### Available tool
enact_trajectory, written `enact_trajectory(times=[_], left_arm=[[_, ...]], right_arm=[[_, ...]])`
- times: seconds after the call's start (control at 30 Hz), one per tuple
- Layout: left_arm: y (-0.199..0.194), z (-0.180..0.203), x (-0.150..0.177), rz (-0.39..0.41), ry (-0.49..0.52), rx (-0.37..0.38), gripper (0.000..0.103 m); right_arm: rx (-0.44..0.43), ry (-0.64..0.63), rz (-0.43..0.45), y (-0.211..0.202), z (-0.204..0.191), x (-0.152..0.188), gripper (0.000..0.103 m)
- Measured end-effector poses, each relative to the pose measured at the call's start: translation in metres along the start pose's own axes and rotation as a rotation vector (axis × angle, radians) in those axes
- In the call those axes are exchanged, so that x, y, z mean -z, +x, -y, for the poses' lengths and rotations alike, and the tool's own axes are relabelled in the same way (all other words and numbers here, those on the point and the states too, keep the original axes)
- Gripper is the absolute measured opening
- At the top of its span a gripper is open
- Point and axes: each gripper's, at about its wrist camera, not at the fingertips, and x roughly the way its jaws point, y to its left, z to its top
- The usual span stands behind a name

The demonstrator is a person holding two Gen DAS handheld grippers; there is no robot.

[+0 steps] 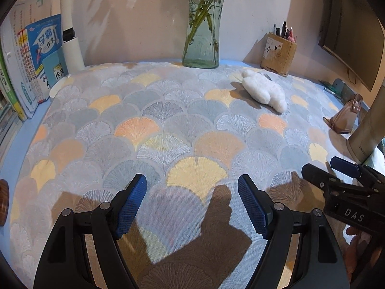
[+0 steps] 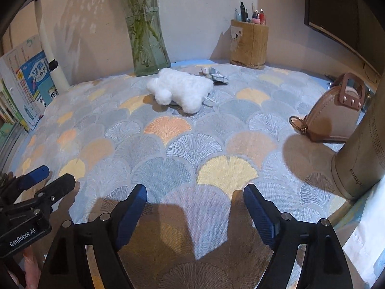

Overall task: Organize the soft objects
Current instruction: 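Move both open tools back to the remaining items on the bed, then grasp the white plush with the left tool while the right tool grasps the plaid cloth bundle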

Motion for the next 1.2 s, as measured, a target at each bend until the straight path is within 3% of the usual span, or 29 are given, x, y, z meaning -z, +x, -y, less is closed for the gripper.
enact_trajectory(times=[0.27,0.4,0.5,0.6,0.7,0.77,0.83,0.9,0.97,1.03,1.2], left_arm=[[-0.004,0.007,-0.001,-0.074,0.039,-0.076,0.077],[-0.050,0.015,-0.033,0.011,0.056,-0.013,0.077],[-0.062,0.022,-0.073,0.077,0.064,0.027,0.077],[-0.042,0.037,-0.105,0.093,0.104,0.071,0.077],[-0.001,0.054,-0.122,0.046,0.101,0.201,0.077],[0.027,0.069,-0.124,0.040,0.120,0.234,0.077],[0.054,0.086,-0.125,0.006,0.144,0.253,0.077],[0.071,0.100,-0.128,-0.022,0.170,0.268,0.077],[0.085,0.114,-0.132,-0.032,0.208,0.253,0.076],[0.100,0.123,-0.133,-0.035,0.248,0.175,0.076],[0.116,0.108,-0.129,-0.068,0.260,0.091,0.076]], right_arm=[[-0.026,0.042,-0.056,0.003,0.008,-0.001,0.088],[-0.101,0.128,-0.138,-0.011,0.017,-0.009,0.088],[-0.135,0.261,-0.132,-0.027,0.037,-0.039,0.088],[-0.207,0.375,-0.075,-0.038,0.061,-0.080,0.088],[-0.206,0.452,-0.051,-0.030,0.078,-0.113,0.088],[-0.218,0.476,-0.062,-0.015,0.084,-0.130,0.086],[-0.220,0.464,-0.093,0.009,0.086,-0.150,0.074],[-0.200,0.425,-0.131,0.031,0.086,-0.164,0.071],[-0.207,0.416,-0.178,0.056,0.087,-0.172,0.071],[-0.227,0.439,-0.207,0.076,0.087,-0.173,0.071],[-0.221,0.464,-0.237,0.106,0.094,-0.172,0.071]])
